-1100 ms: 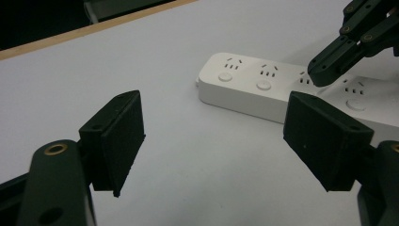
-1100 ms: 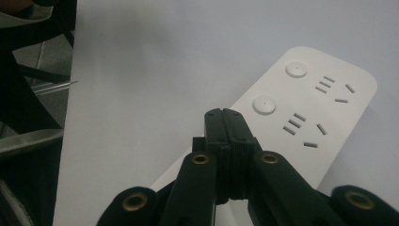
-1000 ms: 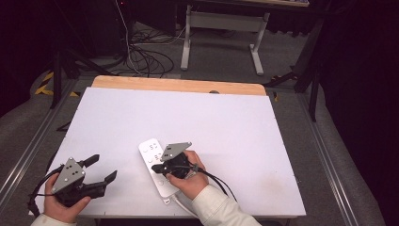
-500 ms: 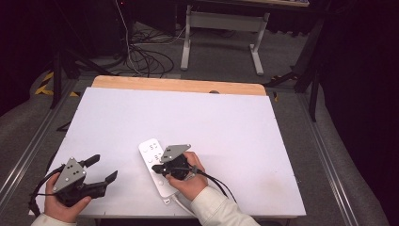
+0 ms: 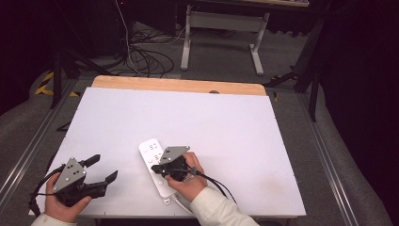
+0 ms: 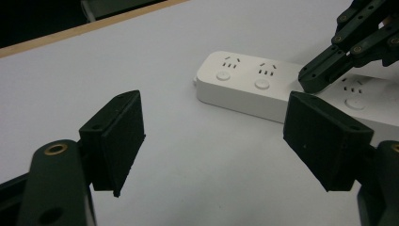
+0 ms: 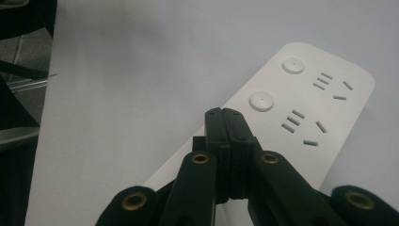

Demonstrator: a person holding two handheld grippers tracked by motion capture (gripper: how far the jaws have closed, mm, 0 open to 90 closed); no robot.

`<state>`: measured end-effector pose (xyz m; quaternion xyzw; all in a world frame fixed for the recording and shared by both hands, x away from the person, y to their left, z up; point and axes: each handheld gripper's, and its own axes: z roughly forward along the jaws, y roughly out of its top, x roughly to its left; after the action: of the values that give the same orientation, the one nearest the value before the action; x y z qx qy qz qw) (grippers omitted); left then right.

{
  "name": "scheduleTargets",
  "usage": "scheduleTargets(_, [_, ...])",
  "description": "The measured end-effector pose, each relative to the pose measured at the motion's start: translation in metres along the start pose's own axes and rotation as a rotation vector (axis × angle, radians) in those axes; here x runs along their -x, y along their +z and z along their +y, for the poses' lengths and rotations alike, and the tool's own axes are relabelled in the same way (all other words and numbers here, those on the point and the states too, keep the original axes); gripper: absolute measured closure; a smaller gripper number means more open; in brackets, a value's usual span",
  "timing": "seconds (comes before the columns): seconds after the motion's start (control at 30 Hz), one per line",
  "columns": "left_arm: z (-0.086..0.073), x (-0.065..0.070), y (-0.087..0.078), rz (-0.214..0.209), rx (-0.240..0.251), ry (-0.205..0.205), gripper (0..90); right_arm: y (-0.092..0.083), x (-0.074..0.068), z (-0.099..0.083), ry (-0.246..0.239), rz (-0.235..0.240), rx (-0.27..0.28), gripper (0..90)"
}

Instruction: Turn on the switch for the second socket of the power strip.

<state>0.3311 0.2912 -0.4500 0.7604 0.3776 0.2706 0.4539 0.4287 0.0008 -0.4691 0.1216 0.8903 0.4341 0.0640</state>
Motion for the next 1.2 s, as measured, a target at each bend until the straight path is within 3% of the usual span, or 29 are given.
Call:
scheduleTargets(0.23, [0.0000, 0.0001, 0.0000, 0.001, 0.003, -0.002, 21.9, 0.0002, 0.0014, -0.0011, 0.021, 0.011, 0.001, 90.0])
scheduleTargets(0.87, [0.0002, 0.0007, 0.0001, 0.003, 0.002, 0.001, 21.9, 0.0018, 0.0007, 0.0001, 0.024, 0.005, -0.023, 90.0])
scheduleTargets(1.1, [0.0002, 0.0009, 0.0003, 0.003, 0.001, -0.001, 21.9, 0.0014, -0.0015, 0.0024, -0.001, -0.009, -0.048, 90.0])
scheduleTargets(1.2, [0.0003, 0.0010, 0.0002, 0.004, 0.001, 0.000, 21.9, 0.0003, 0.0005, 0.0014, 0.015, -0.002, -0.050, 90.0])
